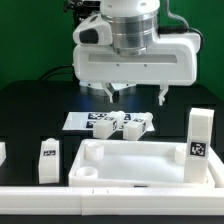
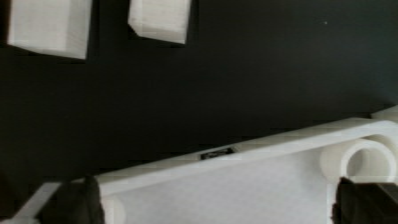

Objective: Assemble desk

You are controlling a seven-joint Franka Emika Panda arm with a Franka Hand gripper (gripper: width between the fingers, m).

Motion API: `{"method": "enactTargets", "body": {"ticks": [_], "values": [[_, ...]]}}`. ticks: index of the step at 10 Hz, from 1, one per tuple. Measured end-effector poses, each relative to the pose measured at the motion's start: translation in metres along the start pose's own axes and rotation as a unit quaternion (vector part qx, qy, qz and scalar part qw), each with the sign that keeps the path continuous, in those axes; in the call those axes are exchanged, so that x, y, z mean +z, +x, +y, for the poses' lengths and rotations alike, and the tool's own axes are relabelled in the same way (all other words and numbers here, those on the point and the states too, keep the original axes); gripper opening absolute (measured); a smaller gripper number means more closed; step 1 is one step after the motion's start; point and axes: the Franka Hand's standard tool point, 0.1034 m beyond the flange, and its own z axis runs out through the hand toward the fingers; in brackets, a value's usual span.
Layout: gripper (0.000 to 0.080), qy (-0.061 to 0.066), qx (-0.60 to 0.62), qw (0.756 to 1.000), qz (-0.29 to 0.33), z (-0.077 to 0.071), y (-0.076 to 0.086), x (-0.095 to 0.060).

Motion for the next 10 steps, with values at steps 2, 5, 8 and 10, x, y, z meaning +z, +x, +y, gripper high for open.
{"method": "enactTargets", "body": {"ticks": [2, 5, 8, 10], "values": [[0.0649, -0.007, 0.002, 0.998, -0.068, 0.006, 0.002, 0.004], [0.0649, -0.003, 0.052, 0.978, -0.201, 0.018, 0.000, 0.022], [0.0649, -0.001, 0.066, 0.969, -0.236, 0.020, -0.003, 0.030], [0.0649, 0.008, 0.076, 0.968, -0.238, 0.018, -0.005, 0.036]]}}
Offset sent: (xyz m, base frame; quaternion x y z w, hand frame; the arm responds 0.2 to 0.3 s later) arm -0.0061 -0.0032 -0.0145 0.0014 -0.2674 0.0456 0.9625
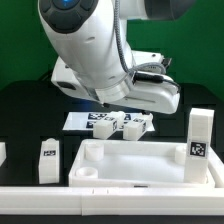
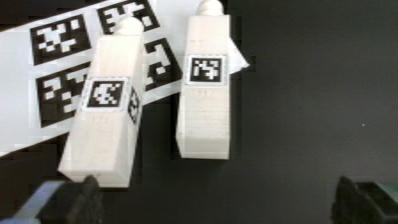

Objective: Assemble desk

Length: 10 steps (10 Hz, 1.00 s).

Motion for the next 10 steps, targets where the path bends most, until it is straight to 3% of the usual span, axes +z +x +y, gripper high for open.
{"method": "enactTargets", "body": {"ticks": [1, 2, 7, 9, 10], "values": [[0.0649, 0.020, 0.015, 1.000, -0.016, 0.000, -0.002, 0.020], [0.0649, 0.030, 0.023, 0.999, -0.027, 0.003, -0.003, 0.032], [0.0649, 0.029, 0.016, 0.999, -0.020, 0.002, -0.002, 0.035], [0.0649, 0.019, -0.050, 0.999, 0.007, -0.014, -0.001, 0.042], [0.0649, 0.021, -0.047, 0.999, 0.007, -0.011, 0.001, 0.041]]}}
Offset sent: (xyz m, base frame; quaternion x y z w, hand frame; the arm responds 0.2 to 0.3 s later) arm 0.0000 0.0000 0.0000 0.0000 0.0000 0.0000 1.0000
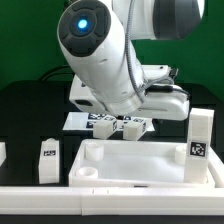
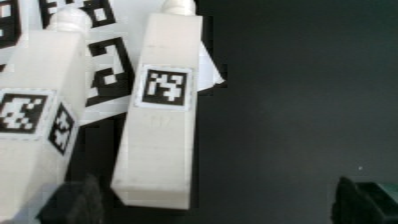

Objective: Assemble desk

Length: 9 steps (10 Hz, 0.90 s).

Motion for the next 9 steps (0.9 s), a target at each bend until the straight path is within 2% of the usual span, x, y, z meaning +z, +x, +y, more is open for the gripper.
{"method": "enactTargets", "body": {"ticks": [3, 6, 7, 9], "values": [[0.0649, 0.002, 0.003, 1.000, -0.001, 0.002, 0.001, 0.000], [0.0649, 0.022, 0.040, 0.995, -0.085, 0.015, 0.001, 0.008], [0.0649, 0.020, 0.039, 0.996, -0.074, 0.015, 0.006, 0.006], [0.0649, 0.020, 0.039, 0.996, -0.074, 0.016, 0.005, 0.006]]}}
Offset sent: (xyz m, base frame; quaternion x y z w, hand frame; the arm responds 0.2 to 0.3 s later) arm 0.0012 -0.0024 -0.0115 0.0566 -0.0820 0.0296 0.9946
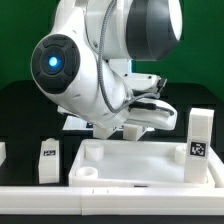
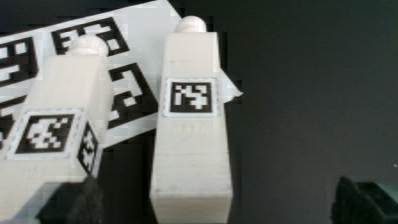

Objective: Assemble desk

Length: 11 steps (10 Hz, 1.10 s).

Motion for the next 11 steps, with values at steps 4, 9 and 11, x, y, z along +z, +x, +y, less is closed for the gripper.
{"method": "enactTargets", "body": {"ticks": [4, 9, 11], "values": [[0.0649, 0.003, 0.026, 1.000, -0.012, 0.005, 0.005, 0.032], [0.0467, 0.001, 0.031, 0.999, -0.020, 0.009, 0.004, 0.043], [0.0283, 0.001, 0.030, 0.999, -0.015, 0.008, 0.005, 0.042]]}}
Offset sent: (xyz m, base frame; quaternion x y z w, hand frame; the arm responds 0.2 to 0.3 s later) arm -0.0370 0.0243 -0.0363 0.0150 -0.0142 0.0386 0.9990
